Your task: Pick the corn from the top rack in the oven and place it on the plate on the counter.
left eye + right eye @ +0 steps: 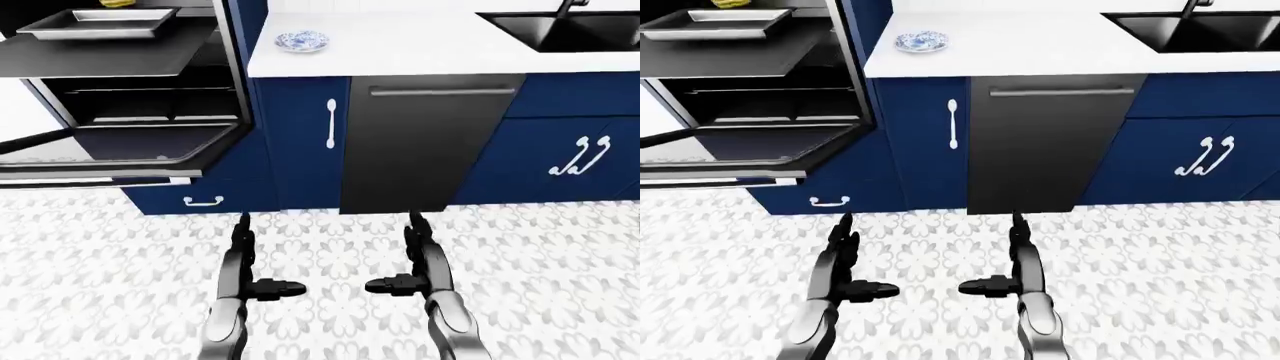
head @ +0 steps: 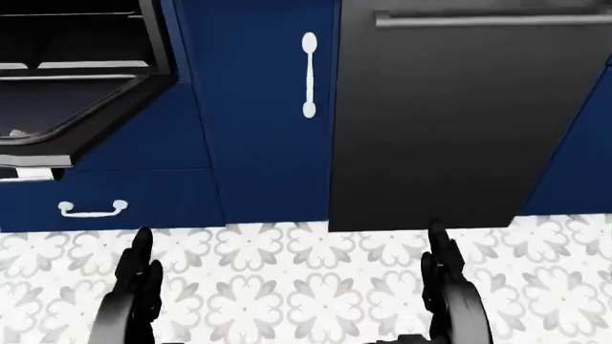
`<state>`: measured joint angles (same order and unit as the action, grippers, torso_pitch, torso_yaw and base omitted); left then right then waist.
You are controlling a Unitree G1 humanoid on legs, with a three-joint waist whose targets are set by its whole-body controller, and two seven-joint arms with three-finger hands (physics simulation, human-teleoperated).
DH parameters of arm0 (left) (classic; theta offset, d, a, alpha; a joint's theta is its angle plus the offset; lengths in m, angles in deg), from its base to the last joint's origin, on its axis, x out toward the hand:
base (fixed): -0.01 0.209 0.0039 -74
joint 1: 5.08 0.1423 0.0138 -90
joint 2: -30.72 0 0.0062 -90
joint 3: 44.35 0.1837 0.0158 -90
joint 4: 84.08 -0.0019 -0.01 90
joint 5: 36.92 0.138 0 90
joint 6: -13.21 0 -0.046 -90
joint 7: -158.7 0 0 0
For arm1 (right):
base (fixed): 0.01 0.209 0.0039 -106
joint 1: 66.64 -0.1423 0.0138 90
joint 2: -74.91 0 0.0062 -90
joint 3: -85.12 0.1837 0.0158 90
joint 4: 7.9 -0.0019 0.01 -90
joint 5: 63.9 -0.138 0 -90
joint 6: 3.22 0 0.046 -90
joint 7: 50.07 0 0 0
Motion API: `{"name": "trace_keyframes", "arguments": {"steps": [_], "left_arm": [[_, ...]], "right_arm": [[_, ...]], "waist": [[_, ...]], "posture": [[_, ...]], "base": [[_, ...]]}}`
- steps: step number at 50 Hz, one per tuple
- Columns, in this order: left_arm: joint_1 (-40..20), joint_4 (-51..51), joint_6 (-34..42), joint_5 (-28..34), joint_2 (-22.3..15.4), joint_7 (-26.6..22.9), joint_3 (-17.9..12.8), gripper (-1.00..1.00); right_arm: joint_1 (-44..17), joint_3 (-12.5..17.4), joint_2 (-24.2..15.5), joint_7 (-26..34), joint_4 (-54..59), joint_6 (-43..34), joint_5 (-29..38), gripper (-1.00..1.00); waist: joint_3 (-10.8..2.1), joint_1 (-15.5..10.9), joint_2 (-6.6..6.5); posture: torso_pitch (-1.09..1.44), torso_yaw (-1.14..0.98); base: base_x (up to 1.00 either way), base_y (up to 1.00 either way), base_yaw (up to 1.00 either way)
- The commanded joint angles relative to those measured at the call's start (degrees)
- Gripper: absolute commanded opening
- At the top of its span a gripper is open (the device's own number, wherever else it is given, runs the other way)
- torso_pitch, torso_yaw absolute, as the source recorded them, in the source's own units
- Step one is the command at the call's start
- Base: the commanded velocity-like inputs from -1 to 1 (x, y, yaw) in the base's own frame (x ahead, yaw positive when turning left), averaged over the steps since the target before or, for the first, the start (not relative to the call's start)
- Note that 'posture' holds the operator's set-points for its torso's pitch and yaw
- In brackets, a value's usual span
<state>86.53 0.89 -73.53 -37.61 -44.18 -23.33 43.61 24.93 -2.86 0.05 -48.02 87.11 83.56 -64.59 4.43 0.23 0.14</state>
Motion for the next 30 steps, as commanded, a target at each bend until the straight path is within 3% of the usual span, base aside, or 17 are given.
{"name": "trace_keyframes", "arguments": {"steps": [1, 2, 3, 4, 5, 7, 8, 12, 15, 16, 17, 19, 20, 25, 30], "left_arm": [[-1.3, 20.6, 10.0, -1.1, -1.3, 0.7, -1.2, 1.0], [-1.5, 23.4, 13.0, -1.2, -1.3, 0.3, -1.4, 1.0], [-2.3, 27.9, 16.9, -1.5, -1.6, 0.0, -1.9, 1.0], [-4.0, 31.6, 20.2, -0.5, -2.2, 0.5, -2.4, 1.0], [-5.6, 34.5, 24.4, -0.8, -2.5, 0.4, -3.1, 1.0], [-9.7, 40.7, 31.6, -1.1, -3.3, 0.1, -3.6, 1.0], [-10.8, 41.9, 33.0, -0.5, -3.7, -0.1, -3.6, 1.0], [-23.2, 47.0, 46.4, -1.7, -6.6, 1.2, -5.9, 1.0], [-35.8, 48.0, 55.7, -2.6, -10.8, 1.4, -6.5, 1.0], [-39.5, 48.0, 58.3, -4.2, -10.4, 1.6, -7.9, 1.0], [-45.9, 44.8, 60.2, -4.5, -11.9, 2.5, -7.9, 1.0], [-50.6, 42.0, 61.1, -4.7, -13.1, 3.6, -6.9, 1.0], [-53.6, 41.2, 62.0, -5.6, -12.6, 4.1, -7.2, 1.0], [-70.5, 26.8, 62.8, -10.0, -16.0, 5.2, -9.3, 1.0], [-76.7, 16.0, 57.9, -13.1, -18.2, 6.9, -8.5, 1.0]], "right_arm": [[-3.4, 2.0, -1.8, -0.3, -21.8, -10.4, -2.3, 1.0], [-4.1, 2.4, -1.8, -0.1, -23.5, -12.2, -2.6, 1.0], [-5.5, 2.9, -2.1, -0.7, -24.7, -13.9, -2.1, 1.0], [-6.3, 3.1, -2.3, -0.3, -26.5, -15.9, -2.5, 1.0], [-7.0, 3.0, -2.5, -0.5, -27.5, -16.5, -1.6, 1.0], [-10.7, 3.8, -3.1, -0.6, -30.2, -21.2, -2.3, 1.0], [-11.8, 3.6, -3.4, -0.6, -30.4, -21.7, -1.8, 1.0], [-22.0, 4.6, -5.7, -1.6, -37.5, -33.8, -2.8, 1.0], [-30.6, 5.4, -7.6, -2.6, -39.2, -41.8, -3.5, 1.0], [-32.4, 5.3, -8.2, -2.8, -38.9, -43.2, -3.5, 1.0], [-36.6, 5.5, -8.9, -3.3, -39.1, -45.7, -3.8, 1.0], [-41.0, 6.0, -10.0, -3.6, -38.6, -48.3, -5.0, 1.0], [-44.5, 7.0, -10.5, -4.0, -38.0, -50.1, -6.0, 1.0], [-60.1, 9.5, -15.2, -6.6, -28.0, -51.9, -9.8, 1.0], [-67.3, 7.9, -17.9, -8.3, -19.7, -50.1, -11.9, 1.0]], "waist": [[-0.05, 0.1, 0.45], [-2.67, -0.2, 0.43], [-4.19, -0.6, 0.14], [-1.86, -0.5, 0.05], [-1.33, -0.4, 0.4], [-3.96, -0.5, 0.44], [-4.3, -0.5, 0.41], [-5.09, -0.6, 0.25], [-4.81, -0.6, -0.01], [-4.65, -0.6, -0.08], [-4.49, -0.6, -0.03], [-4.13, -0.6, 0.06], [-5.26, -0.5, -0.18], [-4.14, -0.5, -0.34], [-3.43, -0.4, 0.32]], "posture": [[0.0, 0.0], [0.0, 0.0], [0.0, 0.0], [0.0, 0.0], [0.0, 0.0], [0.0, 0.0], [0.0, 0.0], [0.0, 0.0], [0.0, 0.0], [0.0, 0.0], [0.0, 0.0], [0.0, 0.0], [0.0, 0.0], [0.0, 0.0], [0.0, 0.0]], "base": [[0.0, 0.0, 0.0], [0.0, 0.0, 0.0], [0.0, 0.0, 0.0], [0.0, 0.0, 0.0], [0.0, 0.0, 0.0], [0.0, 0.0, 0.0], [0.0, 0.0, 0.0], [0.0, 0.0, 0.0], [0.0, 0.0, 0.0], [0.0, 0.0, 0.0], [0.0, 0.0, 0.0], [0.01, 0.0, 0.0], [0.09, 0.0, 0.0], [0.11, 0.0, 0.0], [0.12, 0.0, 0.0]]}}
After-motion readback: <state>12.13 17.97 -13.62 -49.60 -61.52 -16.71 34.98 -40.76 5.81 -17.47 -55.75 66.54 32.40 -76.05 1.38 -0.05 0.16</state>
